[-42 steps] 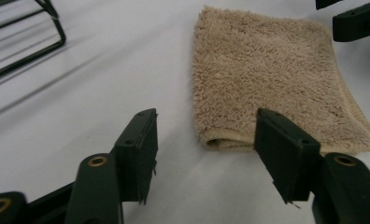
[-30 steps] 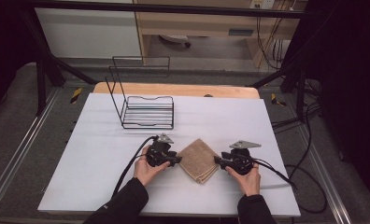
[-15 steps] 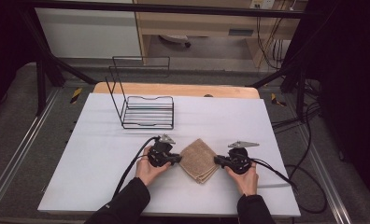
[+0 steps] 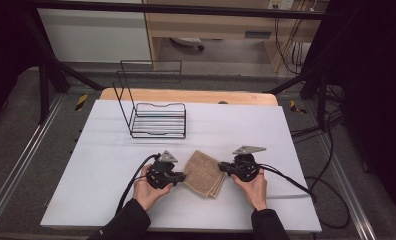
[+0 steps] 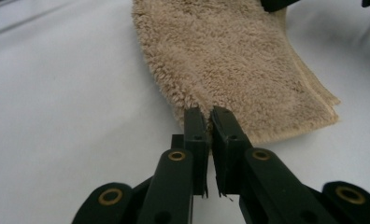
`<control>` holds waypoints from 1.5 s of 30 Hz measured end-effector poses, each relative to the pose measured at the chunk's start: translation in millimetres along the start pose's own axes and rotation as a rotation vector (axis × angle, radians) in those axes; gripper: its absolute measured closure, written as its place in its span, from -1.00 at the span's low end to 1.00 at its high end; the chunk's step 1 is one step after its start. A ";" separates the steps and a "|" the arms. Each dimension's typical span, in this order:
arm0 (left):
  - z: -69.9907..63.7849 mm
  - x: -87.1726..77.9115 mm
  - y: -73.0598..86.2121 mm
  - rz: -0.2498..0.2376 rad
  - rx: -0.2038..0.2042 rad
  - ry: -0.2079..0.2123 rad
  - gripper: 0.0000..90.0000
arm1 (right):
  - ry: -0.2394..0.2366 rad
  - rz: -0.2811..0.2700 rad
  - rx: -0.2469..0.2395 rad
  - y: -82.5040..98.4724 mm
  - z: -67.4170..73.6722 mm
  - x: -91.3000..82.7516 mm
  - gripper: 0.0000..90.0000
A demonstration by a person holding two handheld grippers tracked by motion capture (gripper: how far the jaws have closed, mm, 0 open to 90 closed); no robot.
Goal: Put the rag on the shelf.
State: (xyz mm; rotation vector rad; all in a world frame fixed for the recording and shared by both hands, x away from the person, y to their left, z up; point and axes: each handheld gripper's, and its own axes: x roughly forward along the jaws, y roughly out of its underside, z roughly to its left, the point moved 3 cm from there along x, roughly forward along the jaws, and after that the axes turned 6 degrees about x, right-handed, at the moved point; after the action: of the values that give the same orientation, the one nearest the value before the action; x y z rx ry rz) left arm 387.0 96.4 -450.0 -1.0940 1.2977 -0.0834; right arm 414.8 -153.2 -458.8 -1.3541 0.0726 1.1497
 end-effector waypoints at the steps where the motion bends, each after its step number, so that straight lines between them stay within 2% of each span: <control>1: -1.1 -1.7 2.2 0.003 -0.001 -0.001 0.88 | 0.000 0.000 0.000 0.0 0.0 0.0 0.89; 7: -11.0 -13.2 17.3 0.008 -0.027 -0.014 0.87 | -0.026 0.016 -0.051 -5.5 11.9 16.9 0.89; 9: -14.4 -14.7 21.4 0.009 -0.029 -0.021 0.87 | -0.031 0.018 -0.052 -6.1 13.6 19.1 0.89; 13: -19.2 -14.4 26.2 0.003 -0.024 -0.040 0.84 | -0.041 0.007 -0.068 -6.7 15.8 26.8 0.88; 16: -18.0 -13.7 27.3 0.005 -0.010 -0.046 0.75 | -0.031 0.003 -0.079 -5.7 14.8 28.9 0.84; 18: -15.7 -15.8 26.8 0.005 -0.007 -0.045 0.63 | -0.032 -0.008 -0.082 -6.3 15.2 26.7 0.78; 19: -14.2 -17.3 26.1 0.002 -0.003 -0.050 0.46 | -0.036 -0.025 -0.091 -7.6 16.0 22.4 0.69; 20: -12.4 -19.3 25.0 -0.011 -0.001 -0.058 0.40 | -0.036 -0.025 -0.091 -7.6 16.0 22.4 0.69; 21: -9.9 -21.7 23.5 -0.024 0.004 -0.062 0.33 | -0.040 -0.034 -0.088 -8.6 17.1 17.6 0.55; 22: -7.8 -23.3 22.2 -0.030 0.007 -0.064 0.33 | -0.040 -0.034 -0.088 -8.6 17.1 17.6 0.55; 26: 4.9 -26.9 12.9 -0.045 0.004 -0.057 -0.06 | -0.032 -0.044 -0.095 -8.0 17.2 8.7 0.28; 28: 10.9 -26.2 8.3 -0.044 0.002 -0.055 -0.23 | -0.032 -0.051 -0.091 -6.5 16.7 4.4 0.16; 29: 13.5 -25.1 5.8 -0.044 -0.001 -0.055 -0.41 | -0.032 -0.064 -0.079 -4.2 13.8 0.2 0.01; 30: 16.0 -23.7 3.4 -0.041 0.001 -0.056 -0.50 | -0.028 -0.070 -0.072 -2.8 12.1 -1.8 -0.07; 31: 17.9 -22.4 1.6 -0.038 0.000 -0.059 -0.50 | -0.028 -0.070 -0.072 -2.8 12.1 -1.8 -0.07; 34: 25.7 -15.4 -6.0 -0.035 -0.008 -0.069 -0.71 | -0.005 -0.078 -0.060 3.5 4.5 -11.1 -0.28; 36: 30.5 -10.6 -10.8 -0.038 -0.011 -0.081 -0.71 | -0.002 -0.079 -0.053 5.2 2.7 -13.2 -0.42; 38: 36.2 -5.4 -15.3 -0.020 -0.008 -0.091 -0.68 | 0.001 -0.076 -0.037 8.8 -0.7 -17.4 -0.51; 39: 38.4 -2.3 -17.6 -0.024 -0.020 -0.096 -0.66 | 0.002 -0.078 -0.024 10.4 -2.2 -19.0 -0.56; 45: 51.3 13.6 -28.0 -0.049 -0.055 -0.120 -0.36 | 0.008 -0.083 0.000 15.9 -8.6 -25.2 -0.68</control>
State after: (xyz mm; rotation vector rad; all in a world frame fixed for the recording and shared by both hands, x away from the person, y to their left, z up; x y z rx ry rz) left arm 446.4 103.9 -447.2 -1.1607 1.1719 -0.0184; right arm 396.5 -178.1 -456.7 -1.3491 0.0215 1.0744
